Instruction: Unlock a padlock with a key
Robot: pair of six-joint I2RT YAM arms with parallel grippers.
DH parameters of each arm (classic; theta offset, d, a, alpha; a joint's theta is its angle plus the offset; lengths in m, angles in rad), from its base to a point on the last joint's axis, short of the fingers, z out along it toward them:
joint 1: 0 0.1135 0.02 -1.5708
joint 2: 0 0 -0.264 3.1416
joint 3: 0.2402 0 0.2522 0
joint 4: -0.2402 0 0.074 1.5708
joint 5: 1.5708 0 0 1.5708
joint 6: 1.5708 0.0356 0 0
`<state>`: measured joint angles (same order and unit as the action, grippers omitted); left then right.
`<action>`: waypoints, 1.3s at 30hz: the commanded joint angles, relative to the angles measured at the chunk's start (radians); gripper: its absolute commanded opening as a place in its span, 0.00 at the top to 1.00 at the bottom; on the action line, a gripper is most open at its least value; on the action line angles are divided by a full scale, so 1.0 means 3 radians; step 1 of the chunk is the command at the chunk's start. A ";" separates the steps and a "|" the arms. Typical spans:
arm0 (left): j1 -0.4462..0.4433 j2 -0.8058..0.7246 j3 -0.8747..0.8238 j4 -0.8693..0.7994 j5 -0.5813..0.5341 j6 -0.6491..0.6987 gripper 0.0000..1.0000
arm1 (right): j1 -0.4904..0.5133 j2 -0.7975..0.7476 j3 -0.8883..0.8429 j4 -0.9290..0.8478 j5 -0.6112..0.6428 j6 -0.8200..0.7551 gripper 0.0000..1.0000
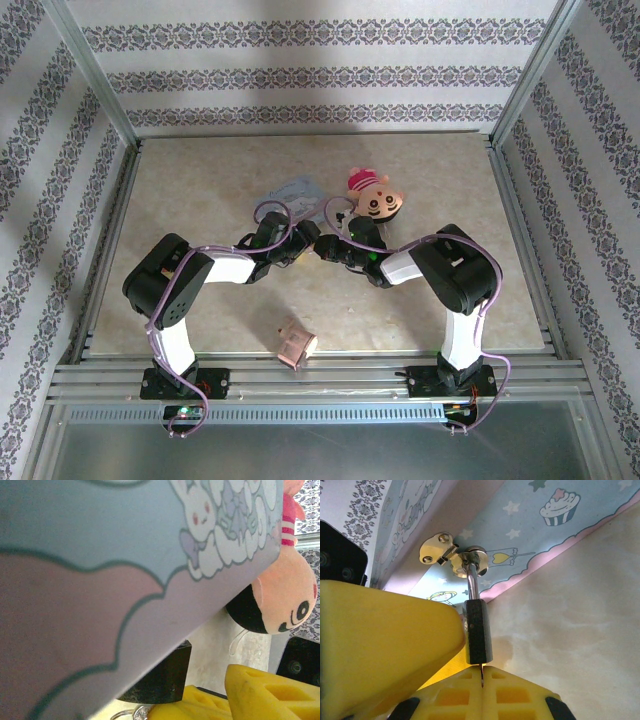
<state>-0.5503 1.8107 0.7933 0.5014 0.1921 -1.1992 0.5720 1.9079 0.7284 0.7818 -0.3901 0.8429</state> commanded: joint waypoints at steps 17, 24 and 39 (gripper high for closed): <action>0.0027 0.0206 -0.0032 0.0435 -0.0257 0.0317 0.51 | -0.0032 0.0057 0.0180 0.0201 -0.0024 0.0090 0.95; 0.0034 0.0280 -0.0036 0.0573 -0.0216 0.0290 0.56 | -0.0035 0.0077 0.0205 0.0206 -0.0044 0.0100 0.95; 0.0057 0.0197 -0.0121 0.0578 -0.0214 0.0239 0.84 | -0.0110 0.0021 0.0195 0.0178 -0.0060 0.0117 0.78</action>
<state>-0.5426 1.8706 0.7647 0.6659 0.1261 -1.1316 0.5449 1.9278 0.7597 0.7986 -0.3916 0.8700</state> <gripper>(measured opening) 0.168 0.216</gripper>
